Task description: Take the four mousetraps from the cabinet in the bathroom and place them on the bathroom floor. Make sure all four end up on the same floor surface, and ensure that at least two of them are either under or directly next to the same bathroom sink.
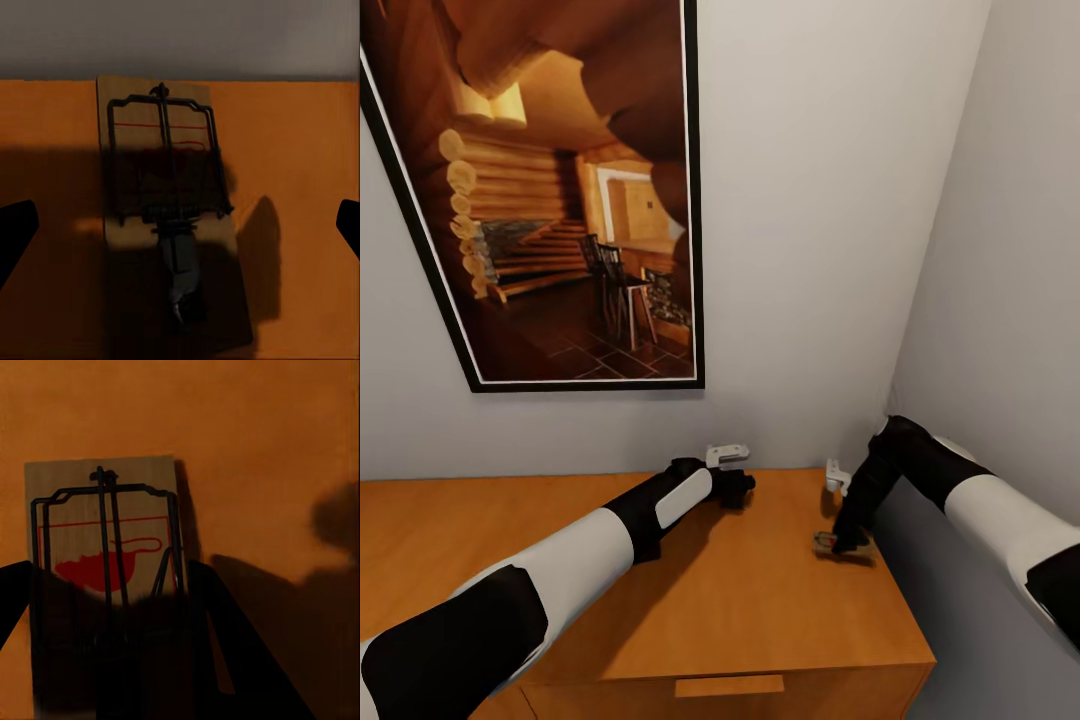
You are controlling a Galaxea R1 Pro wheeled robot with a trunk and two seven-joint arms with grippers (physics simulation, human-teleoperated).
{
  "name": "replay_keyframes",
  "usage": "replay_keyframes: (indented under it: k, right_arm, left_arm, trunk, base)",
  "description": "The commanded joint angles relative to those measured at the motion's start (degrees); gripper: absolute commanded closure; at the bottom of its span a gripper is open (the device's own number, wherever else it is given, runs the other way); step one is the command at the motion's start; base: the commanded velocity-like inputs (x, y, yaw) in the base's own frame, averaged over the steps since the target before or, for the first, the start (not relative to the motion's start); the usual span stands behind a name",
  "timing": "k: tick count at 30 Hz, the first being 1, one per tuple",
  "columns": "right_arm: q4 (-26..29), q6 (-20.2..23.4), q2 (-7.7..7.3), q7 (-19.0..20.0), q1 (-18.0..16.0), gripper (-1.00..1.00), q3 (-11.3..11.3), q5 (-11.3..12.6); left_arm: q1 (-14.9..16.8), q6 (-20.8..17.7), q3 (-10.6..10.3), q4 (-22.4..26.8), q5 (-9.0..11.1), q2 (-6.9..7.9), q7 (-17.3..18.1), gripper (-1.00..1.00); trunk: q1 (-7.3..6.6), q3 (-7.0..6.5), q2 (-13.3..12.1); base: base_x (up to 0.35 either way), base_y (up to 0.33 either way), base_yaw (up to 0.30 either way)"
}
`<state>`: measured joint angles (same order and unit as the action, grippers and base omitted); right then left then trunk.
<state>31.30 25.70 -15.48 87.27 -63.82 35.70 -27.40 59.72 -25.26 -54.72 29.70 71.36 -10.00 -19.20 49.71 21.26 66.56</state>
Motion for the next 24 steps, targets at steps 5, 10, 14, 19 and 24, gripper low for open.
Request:
replay_keyframes:
  k: [5,10,14,19,24]
  right_arm:
    - [0.21,0.84,1.56,0.24,-0.64,1.0,0.18,-0.03]
    - [0.28,0.74,3.18,-0.02,-0.91,1.0,0.16,-0.03]
    - [0.62,0.67,4.48,0.28,-0.95,1.0,-0.76,-0.01]
    - [2.21,0.59,4.86,0.48,-0.96,1.0,-2.38,-0.09]
    - [3.15,0.5,4.84,0.52,-0.96,1.0,-3.99,-0.18]
  left_arm:
    - [-0.24,-0.03,-0.28,0.08,0.31,0.0,-0.34,-1.0]
    - [-0.45,-0.07,-0.25,0.09,-1.45,0.0,0.48,-1.0]
    - [-0.48,-0.19,-0.22,0.09,-2.34,0.0,0.69,-1.0]
    - [-0.48,-0.23,-0.18,0.05,-2.8,0.0,0.81,-1.0]
    - [-0.48,-0.23,-0.13,0.01,-2.91,0.0,0.83,-1.0]
  trunk:
    - [0.01,0.07,0.05]
    - [0.01,0.07,0.05]
    - [0.01,0.07,0.05]
    - [0.01,0.07,0.05]
    - [0.01,0.07,0.05]
  base:
    - [0.0,0.0,0.0]
    - [0.0,0.0,0.0]
    - [0.0,0.0,0.0]
    - [0.0,0.0,0.0]
    - [0.0,0.0,0.0]
